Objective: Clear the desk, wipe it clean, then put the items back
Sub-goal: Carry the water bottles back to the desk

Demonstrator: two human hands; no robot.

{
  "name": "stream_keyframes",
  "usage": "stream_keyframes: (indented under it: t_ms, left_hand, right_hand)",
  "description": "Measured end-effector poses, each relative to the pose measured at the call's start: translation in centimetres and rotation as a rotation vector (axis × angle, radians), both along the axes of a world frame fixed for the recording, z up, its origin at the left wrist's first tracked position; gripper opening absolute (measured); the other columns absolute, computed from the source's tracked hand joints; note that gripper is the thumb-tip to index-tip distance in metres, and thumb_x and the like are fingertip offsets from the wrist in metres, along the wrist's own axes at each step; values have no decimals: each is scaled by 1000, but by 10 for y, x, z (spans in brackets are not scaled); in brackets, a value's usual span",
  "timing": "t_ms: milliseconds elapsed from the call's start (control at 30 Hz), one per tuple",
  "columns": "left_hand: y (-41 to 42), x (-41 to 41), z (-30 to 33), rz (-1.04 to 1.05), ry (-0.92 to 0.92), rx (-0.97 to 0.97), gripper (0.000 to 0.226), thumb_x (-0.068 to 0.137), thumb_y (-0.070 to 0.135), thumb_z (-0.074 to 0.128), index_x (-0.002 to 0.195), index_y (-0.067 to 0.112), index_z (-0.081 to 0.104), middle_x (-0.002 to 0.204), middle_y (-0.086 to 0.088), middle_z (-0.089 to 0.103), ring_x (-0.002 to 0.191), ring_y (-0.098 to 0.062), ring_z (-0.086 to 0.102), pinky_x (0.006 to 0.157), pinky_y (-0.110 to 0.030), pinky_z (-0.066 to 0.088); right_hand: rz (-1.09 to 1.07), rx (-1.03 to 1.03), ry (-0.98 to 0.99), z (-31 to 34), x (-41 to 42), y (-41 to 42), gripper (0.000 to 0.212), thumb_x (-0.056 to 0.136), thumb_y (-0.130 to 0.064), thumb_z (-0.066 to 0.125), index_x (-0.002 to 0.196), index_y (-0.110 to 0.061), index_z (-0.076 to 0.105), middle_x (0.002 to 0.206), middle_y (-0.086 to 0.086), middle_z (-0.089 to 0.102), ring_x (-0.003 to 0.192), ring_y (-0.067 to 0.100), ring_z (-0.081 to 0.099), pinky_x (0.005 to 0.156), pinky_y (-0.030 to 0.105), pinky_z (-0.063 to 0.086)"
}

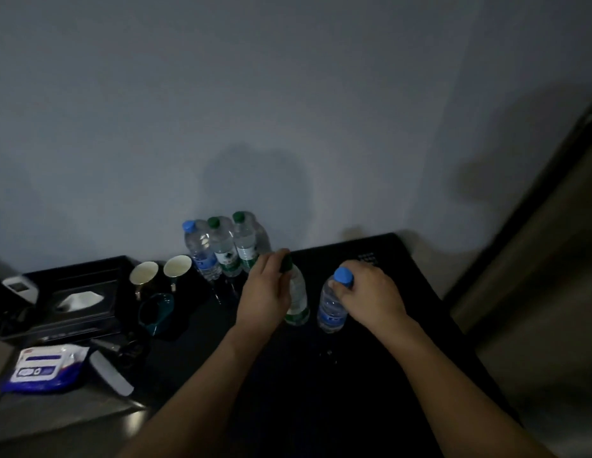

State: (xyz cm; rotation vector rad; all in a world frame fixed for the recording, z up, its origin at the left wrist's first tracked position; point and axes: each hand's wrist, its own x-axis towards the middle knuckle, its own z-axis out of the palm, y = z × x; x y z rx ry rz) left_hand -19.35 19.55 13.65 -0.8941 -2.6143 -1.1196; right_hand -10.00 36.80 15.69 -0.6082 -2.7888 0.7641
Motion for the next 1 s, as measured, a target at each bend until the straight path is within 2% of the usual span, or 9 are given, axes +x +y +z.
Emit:
stream_keyframes:
  t_ms: [233,333,467,600,733,800,900,1000]
  left_hand:
    - [26,-107,-25,75,1,-1,36,92,8,56,129,10,55,121,-8,57,104,-26,58,82,-29,45]
    - [38,-148,-44,108,-20,4,38,92,6,56,130,7,54,121,-10,57,104,-27,57,84,-32,47]
    - [59,-193,-67,145,-29,-19,40,89,1,57,129,4,54,121,-13,57,102,-29,57,84,-33,46]
    - [72,-218,-89,212,-82,-34,43,88,-2,56,131,4,54,120,-15,58,102,-30,56,81,-33,46]
    - [73,-230,-102,269,-112,-26,41,88,0,56,129,4,54,115,-16,58,99,-31,56,78,-34,46]
    - [75,-228,-101,277,-126,-33,40,90,2,55,129,6,53,119,-15,56,102,-30,54,81,-34,46]
    - [75,-218,-94,257,-121,-39,45,89,2,56,133,8,50,133,-11,49,115,-27,51,92,-23,40]
    - [66,-198,-78,252,-131,-26,49,92,10,57,139,13,44,144,-5,39,126,-21,44,98,-18,33]
  right_hand:
    - [128,45,-76,-31,-124,22,23,86,-41,62,90,-19,58,92,1,62,85,24,60,69,32,47]
    - [148,68,-119,-43,-174,28,24,88,-43,60,92,-20,58,87,1,63,82,25,60,68,32,48]
    - [193,76,-154,-64,-235,36,24,89,-40,61,97,-18,58,93,5,65,88,27,61,72,36,50]
    - [206,29,-124,-82,-278,45,26,89,-36,64,105,-16,60,98,6,64,89,28,60,74,38,51]
    - [201,9,-90,-92,-304,49,26,87,-37,66,95,-14,57,91,6,61,83,27,59,71,42,52]
    - [208,1,-98,-92,-308,49,26,87,-35,68,96,-14,57,93,6,61,86,27,59,73,42,52]
    - [224,1,-117,-83,-297,49,36,87,-32,67,116,-14,55,114,7,60,104,29,58,83,41,50]
    - [199,13,-97,-65,-263,47,57,92,-31,60,143,-16,39,134,9,54,120,29,53,96,40,47]
